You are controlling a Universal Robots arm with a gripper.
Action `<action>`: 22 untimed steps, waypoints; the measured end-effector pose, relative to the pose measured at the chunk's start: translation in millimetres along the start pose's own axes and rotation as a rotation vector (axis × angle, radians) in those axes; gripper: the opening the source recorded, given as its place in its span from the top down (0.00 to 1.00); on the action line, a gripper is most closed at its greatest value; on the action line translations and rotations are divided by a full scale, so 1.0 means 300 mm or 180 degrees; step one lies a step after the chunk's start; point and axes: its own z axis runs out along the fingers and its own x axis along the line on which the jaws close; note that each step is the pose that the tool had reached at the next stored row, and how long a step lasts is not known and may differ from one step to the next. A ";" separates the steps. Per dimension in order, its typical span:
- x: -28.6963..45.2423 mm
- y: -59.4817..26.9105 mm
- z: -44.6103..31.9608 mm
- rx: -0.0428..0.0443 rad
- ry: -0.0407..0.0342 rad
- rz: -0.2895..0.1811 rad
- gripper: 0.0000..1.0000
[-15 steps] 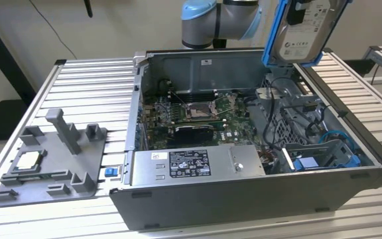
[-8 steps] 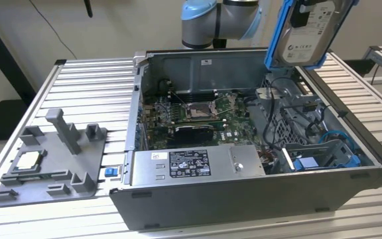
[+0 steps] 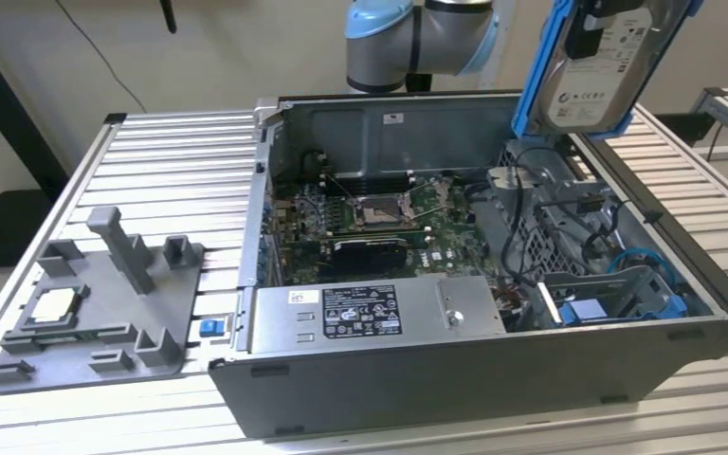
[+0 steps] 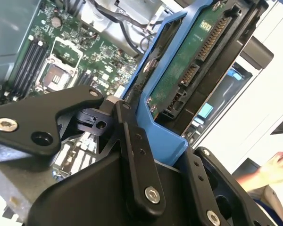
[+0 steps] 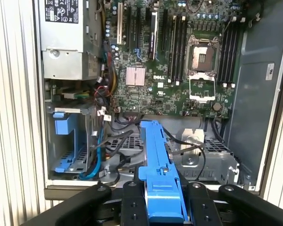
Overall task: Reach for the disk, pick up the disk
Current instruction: 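Pick up the disk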
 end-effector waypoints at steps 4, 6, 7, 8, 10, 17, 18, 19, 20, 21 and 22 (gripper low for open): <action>0.029 -0.008 0.000 -0.0007 0.0000 0.0000 1.00; 0.044 -0.011 0.000 -0.0010 0.0000 0.0000 1.00; 0.051 -0.013 0.000 -0.0011 0.0000 0.0000 1.00; 0.058 -0.015 0.000 -0.0013 0.0000 0.0000 1.00; 0.072 -0.018 0.000 -0.0015 0.0000 0.0001 1.00; 0.121 -0.024 -0.001 -0.0021 0.0000 0.0001 1.00; 0.127 -0.024 -0.002 -0.0021 -0.0001 0.0001 1.00; 0.134 -0.024 -0.002 -0.0022 0.0000 0.0001 1.00; 0.142 -0.024 -0.002 -0.0022 -0.0001 0.0001 1.00; 0.148 -0.024 -0.003 -0.0022 0.0000 0.0001 1.00; 0.155 -0.024 -0.003 -0.0022 -0.0001 0.0001 1.00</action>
